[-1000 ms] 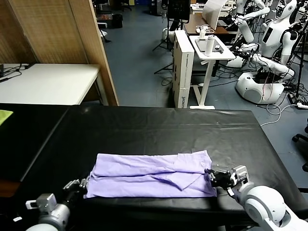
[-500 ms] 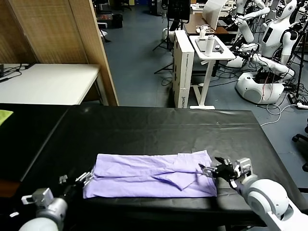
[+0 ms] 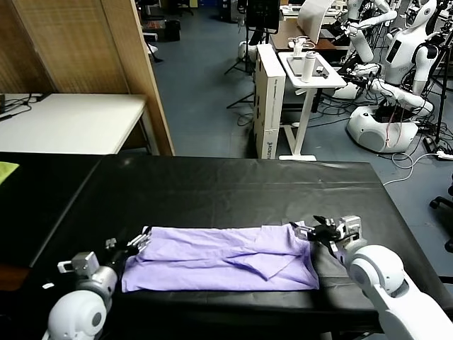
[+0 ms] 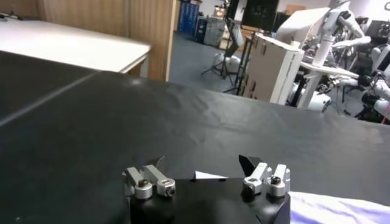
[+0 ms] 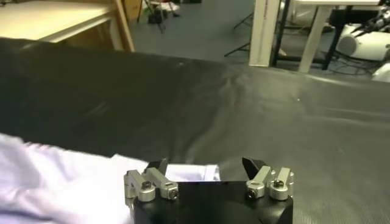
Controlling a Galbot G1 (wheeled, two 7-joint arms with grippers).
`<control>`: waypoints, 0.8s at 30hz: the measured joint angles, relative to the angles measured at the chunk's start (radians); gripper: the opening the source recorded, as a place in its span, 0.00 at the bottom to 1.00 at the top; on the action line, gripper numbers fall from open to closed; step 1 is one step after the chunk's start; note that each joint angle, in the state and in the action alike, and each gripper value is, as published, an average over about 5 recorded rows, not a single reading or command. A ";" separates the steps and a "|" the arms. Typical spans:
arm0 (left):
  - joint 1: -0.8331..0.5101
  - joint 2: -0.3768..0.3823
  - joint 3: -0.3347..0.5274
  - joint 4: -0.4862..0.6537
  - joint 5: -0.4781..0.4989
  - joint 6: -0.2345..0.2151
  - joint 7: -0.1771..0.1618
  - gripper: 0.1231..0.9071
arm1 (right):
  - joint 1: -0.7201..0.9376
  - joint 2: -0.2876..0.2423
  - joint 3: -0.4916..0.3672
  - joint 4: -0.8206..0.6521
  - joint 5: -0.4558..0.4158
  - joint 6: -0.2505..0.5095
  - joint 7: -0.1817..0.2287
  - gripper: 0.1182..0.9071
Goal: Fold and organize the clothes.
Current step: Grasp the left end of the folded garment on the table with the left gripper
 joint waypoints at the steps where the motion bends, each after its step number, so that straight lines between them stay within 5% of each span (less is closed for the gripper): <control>1: -0.002 0.000 0.003 0.005 0.001 0.000 0.001 1.00 | 0.000 0.005 0.000 -0.004 -0.002 0.000 0.000 0.89; 15: -0.030 -0.013 0.020 0.066 0.015 -0.009 0.020 1.00 | 0.000 0.034 0.005 -0.028 -0.015 0.002 -0.003 0.84; 24: -0.060 -0.016 0.034 0.113 0.007 -0.011 0.027 0.90 | 0.001 0.038 0.008 -0.034 -0.019 0.002 -0.004 0.78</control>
